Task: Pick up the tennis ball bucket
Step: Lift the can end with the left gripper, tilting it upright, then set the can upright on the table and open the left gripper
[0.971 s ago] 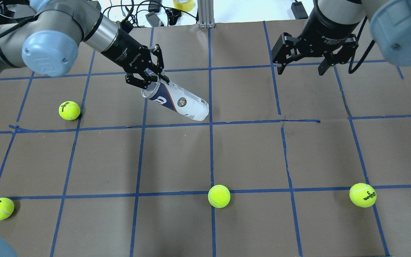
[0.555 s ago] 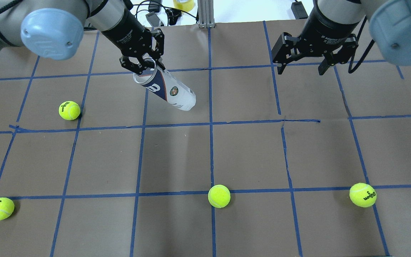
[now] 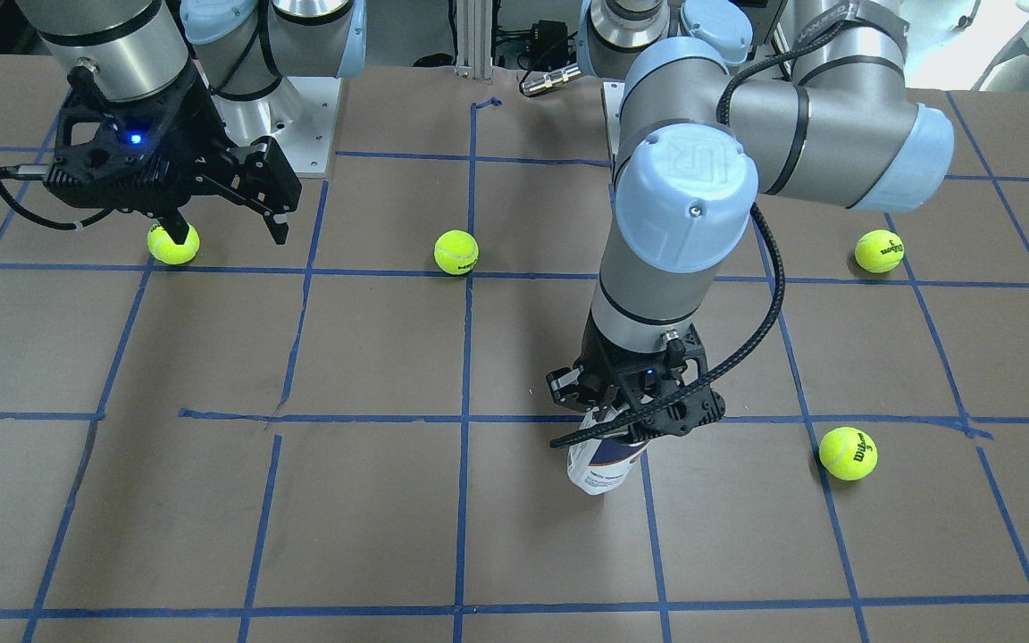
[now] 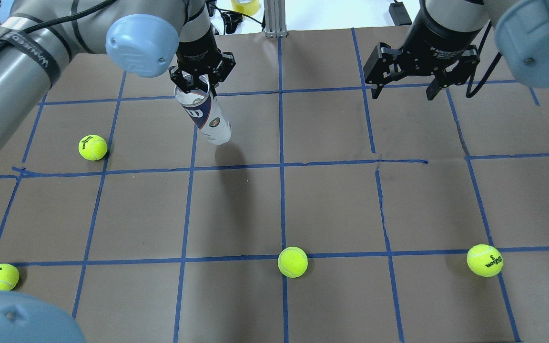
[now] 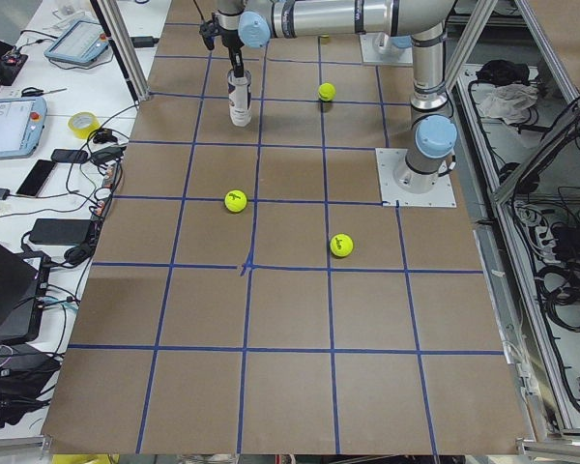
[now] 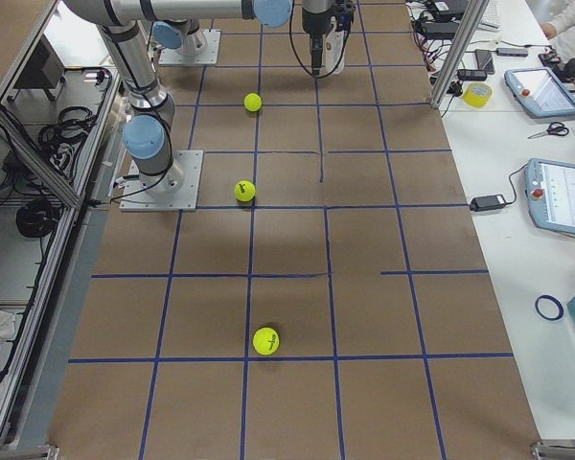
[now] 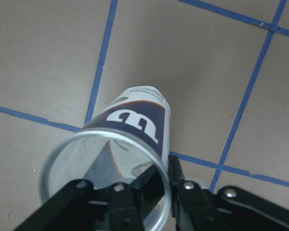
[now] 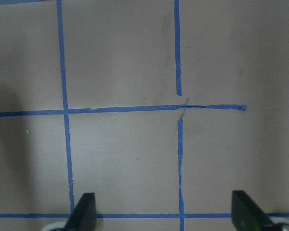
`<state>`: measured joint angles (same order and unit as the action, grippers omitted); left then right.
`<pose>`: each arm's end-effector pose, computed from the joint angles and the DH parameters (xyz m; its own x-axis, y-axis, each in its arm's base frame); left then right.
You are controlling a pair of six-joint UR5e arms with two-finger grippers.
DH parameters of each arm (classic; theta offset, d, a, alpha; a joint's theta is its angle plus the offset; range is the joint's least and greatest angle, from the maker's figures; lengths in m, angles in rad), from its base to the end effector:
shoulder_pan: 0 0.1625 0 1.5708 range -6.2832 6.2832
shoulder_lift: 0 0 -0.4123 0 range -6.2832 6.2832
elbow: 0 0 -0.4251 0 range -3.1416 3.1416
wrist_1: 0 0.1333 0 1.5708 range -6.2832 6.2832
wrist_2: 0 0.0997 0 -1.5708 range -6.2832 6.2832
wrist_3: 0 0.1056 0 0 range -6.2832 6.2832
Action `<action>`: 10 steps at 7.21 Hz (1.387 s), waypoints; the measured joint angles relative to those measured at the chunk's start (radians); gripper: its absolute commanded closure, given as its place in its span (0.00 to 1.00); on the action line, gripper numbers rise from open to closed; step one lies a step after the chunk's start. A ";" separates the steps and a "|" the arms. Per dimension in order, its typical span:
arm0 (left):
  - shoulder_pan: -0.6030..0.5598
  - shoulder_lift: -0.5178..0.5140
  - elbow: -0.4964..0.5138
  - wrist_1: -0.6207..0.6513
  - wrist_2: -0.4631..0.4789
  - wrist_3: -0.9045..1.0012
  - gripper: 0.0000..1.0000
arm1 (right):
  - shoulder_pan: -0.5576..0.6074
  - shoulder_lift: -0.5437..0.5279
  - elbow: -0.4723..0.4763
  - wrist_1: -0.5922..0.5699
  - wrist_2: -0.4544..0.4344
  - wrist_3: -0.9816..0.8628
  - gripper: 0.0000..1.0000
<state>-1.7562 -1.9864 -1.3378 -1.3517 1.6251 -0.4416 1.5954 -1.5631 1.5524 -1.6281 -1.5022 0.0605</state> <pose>-0.2522 -0.6527 0.3608 -0.9663 -0.2551 -0.0335 -0.2531 0.9658 -0.0562 0.1537 -0.5313 0.4810 -0.9969 0.0312 -0.0724 0.0358 0.9973 -0.0637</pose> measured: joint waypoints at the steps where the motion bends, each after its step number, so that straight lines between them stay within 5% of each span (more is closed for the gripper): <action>1: -0.016 -0.028 0.026 0.001 0.023 -0.003 1.00 | 0.000 0.000 0.000 0.000 0.000 0.001 0.00; 3: -0.028 -0.062 0.040 0.009 0.040 -0.007 1.00 | 0.000 0.000 0.001 0.000 0.000 0.003 0.00; 4: -0.030 -0.075 0.041 0.015 0.040 -0.008 0.04 | 0.000 0.000 0.001 0.000 -0.002 0.003 0.00; 10: -0.039 -0.029 0.046 0.037 0.035 -0.040 0.00 | 0.001 -0.023 0.004 -0.002 -0.089 0.008 0.00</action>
<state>-1.7952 -2.0151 -1.2922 -1.3147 1.6603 -0.4813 1.5967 -1.5862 1.5565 -1.6305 -1.5910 0.0689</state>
